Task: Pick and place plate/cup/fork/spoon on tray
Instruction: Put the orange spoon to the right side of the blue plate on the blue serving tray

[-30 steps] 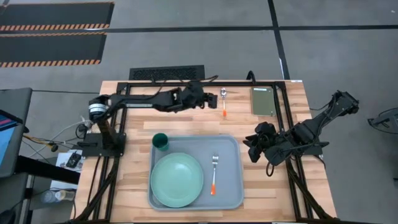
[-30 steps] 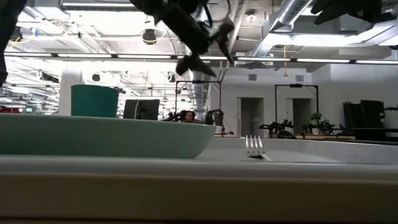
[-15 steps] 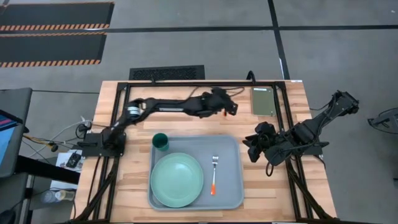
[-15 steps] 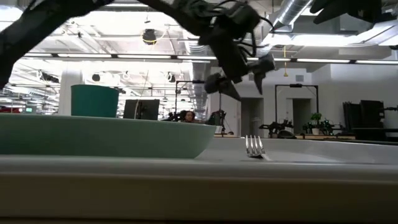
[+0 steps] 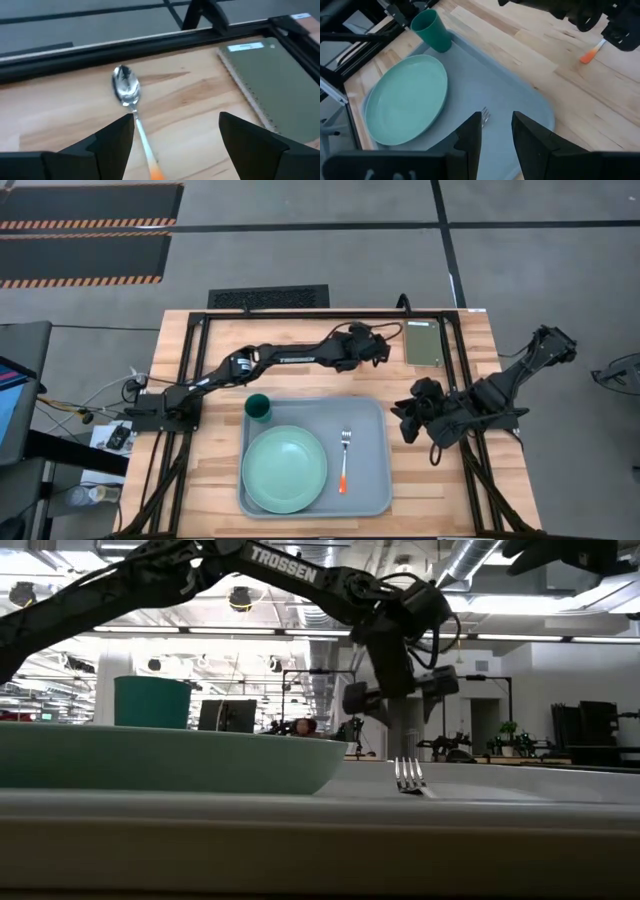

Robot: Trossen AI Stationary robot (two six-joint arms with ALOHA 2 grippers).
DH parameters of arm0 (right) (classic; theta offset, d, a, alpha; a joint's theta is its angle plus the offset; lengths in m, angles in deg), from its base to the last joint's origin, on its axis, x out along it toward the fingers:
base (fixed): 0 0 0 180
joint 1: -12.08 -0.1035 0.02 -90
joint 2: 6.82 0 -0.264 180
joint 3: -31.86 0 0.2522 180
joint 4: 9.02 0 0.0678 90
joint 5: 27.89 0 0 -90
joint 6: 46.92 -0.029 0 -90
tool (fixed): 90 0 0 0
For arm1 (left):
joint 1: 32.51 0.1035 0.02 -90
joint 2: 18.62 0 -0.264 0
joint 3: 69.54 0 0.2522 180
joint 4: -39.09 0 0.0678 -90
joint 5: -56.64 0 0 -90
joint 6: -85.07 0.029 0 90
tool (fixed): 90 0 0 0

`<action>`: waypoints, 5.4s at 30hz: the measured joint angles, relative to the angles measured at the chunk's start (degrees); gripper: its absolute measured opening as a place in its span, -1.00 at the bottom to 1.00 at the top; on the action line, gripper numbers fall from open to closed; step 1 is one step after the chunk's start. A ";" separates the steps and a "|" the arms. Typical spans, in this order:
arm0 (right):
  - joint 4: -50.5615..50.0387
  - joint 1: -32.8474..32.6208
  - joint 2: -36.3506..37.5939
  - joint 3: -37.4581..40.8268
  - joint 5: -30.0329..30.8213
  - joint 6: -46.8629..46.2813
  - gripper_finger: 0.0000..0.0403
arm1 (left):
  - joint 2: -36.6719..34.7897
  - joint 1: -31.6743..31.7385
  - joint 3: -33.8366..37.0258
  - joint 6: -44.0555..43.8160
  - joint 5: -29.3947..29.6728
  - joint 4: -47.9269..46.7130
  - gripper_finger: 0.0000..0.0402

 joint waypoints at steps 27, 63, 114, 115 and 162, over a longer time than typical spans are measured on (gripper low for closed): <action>0.56 -1.03 -0.01 -0.04 0.00 0.04 -0.33 | 4.28 0.00 1.18 -8.88 -3.24 -3.27 0.39; 0.89 -2.16 0.02 -0.04 -0.07 0.05 -0.33 | 6.33 0.57 -0.05 -12.37 -6.17 -6.15 -0.98; 15.81 25.06 -0.01 18.63 3.52 2.55 0.18 | -38.54 -17.07 -1.71 19.30 9.62 -41.82 -0.78; 18.59 27.69 -0.01 18.76 2.46 5.65 0.22 | -39.72 -17.57 -1.71 17.88 9.40 -43.92 -0.71; 30.11 57.29 -47.31 -0.66 -24.14 17.77 -0.93 | -75.31 -27.52 68.85 -12.57 4.46 -14.07 0.26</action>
